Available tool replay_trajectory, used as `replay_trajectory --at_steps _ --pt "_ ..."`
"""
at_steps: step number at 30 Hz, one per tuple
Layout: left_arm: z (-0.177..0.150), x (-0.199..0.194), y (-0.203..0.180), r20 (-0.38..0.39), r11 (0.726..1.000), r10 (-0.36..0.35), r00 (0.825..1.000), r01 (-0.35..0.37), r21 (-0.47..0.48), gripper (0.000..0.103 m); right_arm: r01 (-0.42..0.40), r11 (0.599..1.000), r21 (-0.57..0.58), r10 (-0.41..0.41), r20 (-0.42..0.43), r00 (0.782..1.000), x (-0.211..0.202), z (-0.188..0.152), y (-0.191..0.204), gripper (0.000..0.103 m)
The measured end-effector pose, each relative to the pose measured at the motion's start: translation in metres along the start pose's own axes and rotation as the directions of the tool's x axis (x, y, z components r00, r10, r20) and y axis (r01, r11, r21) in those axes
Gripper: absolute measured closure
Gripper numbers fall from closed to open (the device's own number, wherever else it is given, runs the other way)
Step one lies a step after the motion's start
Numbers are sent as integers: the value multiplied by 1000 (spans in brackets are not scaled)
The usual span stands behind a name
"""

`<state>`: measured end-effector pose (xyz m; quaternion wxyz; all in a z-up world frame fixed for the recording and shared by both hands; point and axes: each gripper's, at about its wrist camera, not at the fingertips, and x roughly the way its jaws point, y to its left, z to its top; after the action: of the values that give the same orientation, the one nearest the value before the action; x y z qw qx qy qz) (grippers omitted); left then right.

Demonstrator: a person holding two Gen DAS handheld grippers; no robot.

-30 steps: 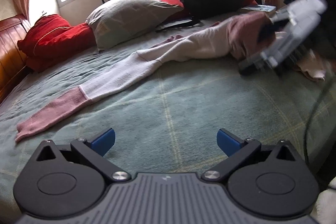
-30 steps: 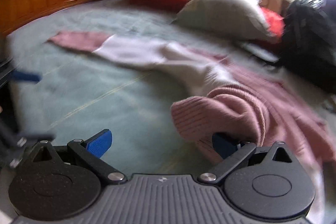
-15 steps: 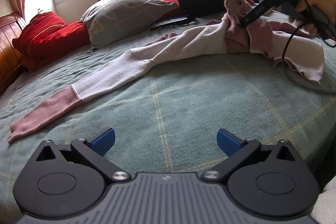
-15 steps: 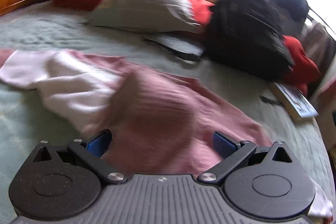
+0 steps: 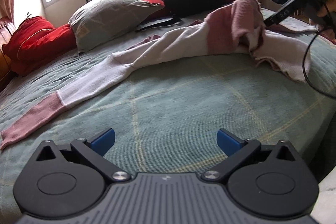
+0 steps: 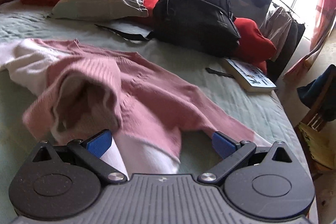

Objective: Fold clothes

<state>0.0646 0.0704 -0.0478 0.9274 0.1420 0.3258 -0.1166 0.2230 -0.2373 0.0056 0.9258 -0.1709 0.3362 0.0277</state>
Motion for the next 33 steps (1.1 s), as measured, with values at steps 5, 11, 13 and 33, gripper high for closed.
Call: replay_trajectory --at_steps 5,11,13,33 --pt "7 5 -8 -10 999 -37 999 37 14 1 -55 998 -7 55 26 998 -24 -18 8 0" --pt "19 17 -27 -15 993 -95 995 96 71 1 -149 988 -44 149 19 989 -37 -34 34 0" --pt "23 21 -33 -16 989 -119 993 120 87 1 -179 982 -56 180 17 983 -41 -38 42 0" --pt "28 40 -45 -72 991 -86 994 93 101 1 -539 841 35 524 194 829 -12 19 55 0"
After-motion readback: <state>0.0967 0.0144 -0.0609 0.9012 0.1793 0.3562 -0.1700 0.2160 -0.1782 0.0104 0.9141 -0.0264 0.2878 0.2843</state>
